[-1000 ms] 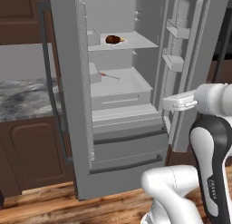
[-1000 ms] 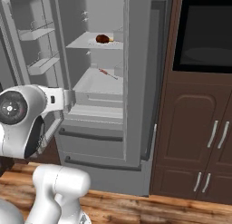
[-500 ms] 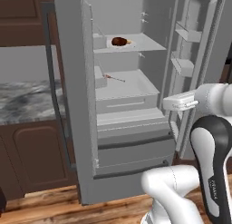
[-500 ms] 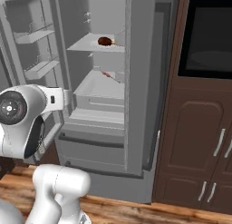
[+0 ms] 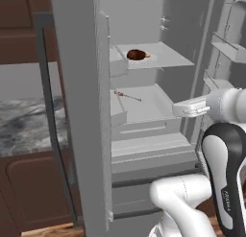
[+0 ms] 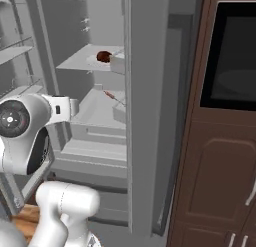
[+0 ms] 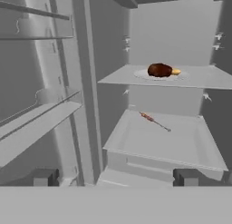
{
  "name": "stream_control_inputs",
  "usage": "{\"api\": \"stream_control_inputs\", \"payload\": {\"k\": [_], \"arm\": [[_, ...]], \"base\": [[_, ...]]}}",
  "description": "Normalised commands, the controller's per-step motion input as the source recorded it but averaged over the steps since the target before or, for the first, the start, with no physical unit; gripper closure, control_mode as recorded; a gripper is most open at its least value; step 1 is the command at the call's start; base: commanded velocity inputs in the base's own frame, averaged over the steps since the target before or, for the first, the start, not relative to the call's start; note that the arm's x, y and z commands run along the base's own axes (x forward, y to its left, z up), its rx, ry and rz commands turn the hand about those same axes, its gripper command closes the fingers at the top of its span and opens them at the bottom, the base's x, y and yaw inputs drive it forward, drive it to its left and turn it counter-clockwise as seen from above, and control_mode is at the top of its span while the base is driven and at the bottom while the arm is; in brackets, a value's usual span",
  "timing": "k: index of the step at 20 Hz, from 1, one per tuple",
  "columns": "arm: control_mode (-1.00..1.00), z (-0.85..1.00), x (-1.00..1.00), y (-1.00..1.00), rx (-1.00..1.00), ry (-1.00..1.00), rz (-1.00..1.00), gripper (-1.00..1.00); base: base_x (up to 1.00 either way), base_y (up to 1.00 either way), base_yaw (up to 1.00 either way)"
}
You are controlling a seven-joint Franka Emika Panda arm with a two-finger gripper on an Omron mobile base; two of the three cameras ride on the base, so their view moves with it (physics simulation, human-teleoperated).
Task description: Retrieve the steak from the fridge and place it on the saucepan with marinade on the stove.
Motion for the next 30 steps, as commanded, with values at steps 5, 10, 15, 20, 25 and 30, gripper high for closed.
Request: {"api": "stream_control_inputs", "payload": {"k": [5,10,15,20,25,30], "arm": [[1.00,0.00,0.00,0.00,0.00,0.00,0.00,-1.00],[1.00,0.00,0.00,0.00,0.00,0.00,0.00,-1.00],[1.00,0.00,0.00,0.00,0.00,0.00,0.00,-1.00],[1.00,0.00,0.00,0.00,0.00,0.00,0.00,-1.00],[-1.00,0.00,0.08,0.00,0.00,0.03,0.00,-1.00],[-1.00,0.07,0.32,0.00,-0.02,0.11,0.00,-1.00]], "base": [[0.85,0.00,-0.03],[0.96,0.00,-0.04],[1.00,0.05,-0.08],[0.82,0.03,-0.05],[0.40,0.00,0.00],[0.00,0.00,0.00]]}}
